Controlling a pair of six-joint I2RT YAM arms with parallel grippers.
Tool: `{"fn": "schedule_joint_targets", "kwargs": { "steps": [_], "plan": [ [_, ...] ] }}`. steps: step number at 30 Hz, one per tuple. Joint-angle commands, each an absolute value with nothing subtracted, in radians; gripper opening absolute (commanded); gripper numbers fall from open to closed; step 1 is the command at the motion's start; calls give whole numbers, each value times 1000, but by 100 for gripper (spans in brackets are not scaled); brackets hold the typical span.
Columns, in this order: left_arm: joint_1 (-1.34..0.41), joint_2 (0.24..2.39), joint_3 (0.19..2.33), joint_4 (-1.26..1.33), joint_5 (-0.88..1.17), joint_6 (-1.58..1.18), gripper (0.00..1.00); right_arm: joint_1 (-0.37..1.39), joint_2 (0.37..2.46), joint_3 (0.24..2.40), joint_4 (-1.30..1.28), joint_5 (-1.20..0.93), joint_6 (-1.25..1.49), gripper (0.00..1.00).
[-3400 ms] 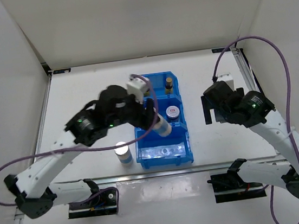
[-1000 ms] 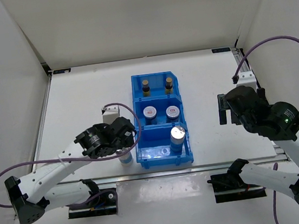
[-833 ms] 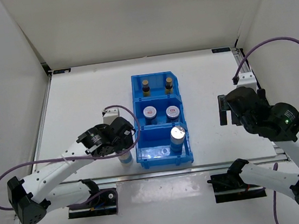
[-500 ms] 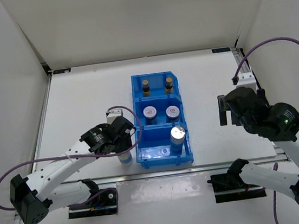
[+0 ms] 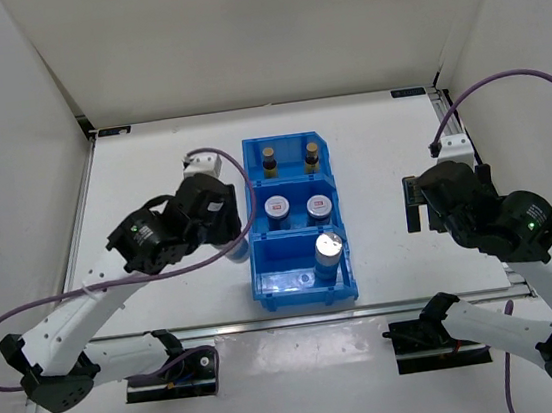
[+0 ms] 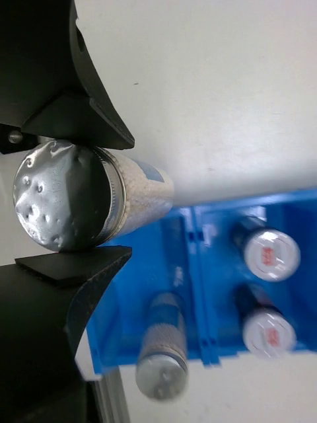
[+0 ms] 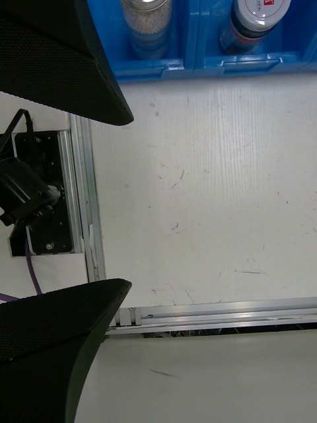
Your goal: Organize the condiment bottles
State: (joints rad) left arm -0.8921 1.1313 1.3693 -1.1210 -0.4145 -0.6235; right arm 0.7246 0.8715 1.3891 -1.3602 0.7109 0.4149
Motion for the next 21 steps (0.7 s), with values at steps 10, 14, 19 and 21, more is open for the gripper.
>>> {"fn": "schedule_joint_targets", "kwargs": {
  "steps": [10,14,19,21],
  "plan": [
    [-1052,1333,1618,-1101,-495,-566,11,724,862,1373,-1350,732,411,100],
    [-1088,1356,1556,-1034,-456,-591,11,724,862,1373,-1350,732,411,100],
    [-1106,1356,1421,-941,-420,-629,11,724,862,1373,-1350,732,411,100],
    [-1106,1356,1370,-859,-411,-629,11,724,862,1373,-1350,732,411,100]
  ]
}}
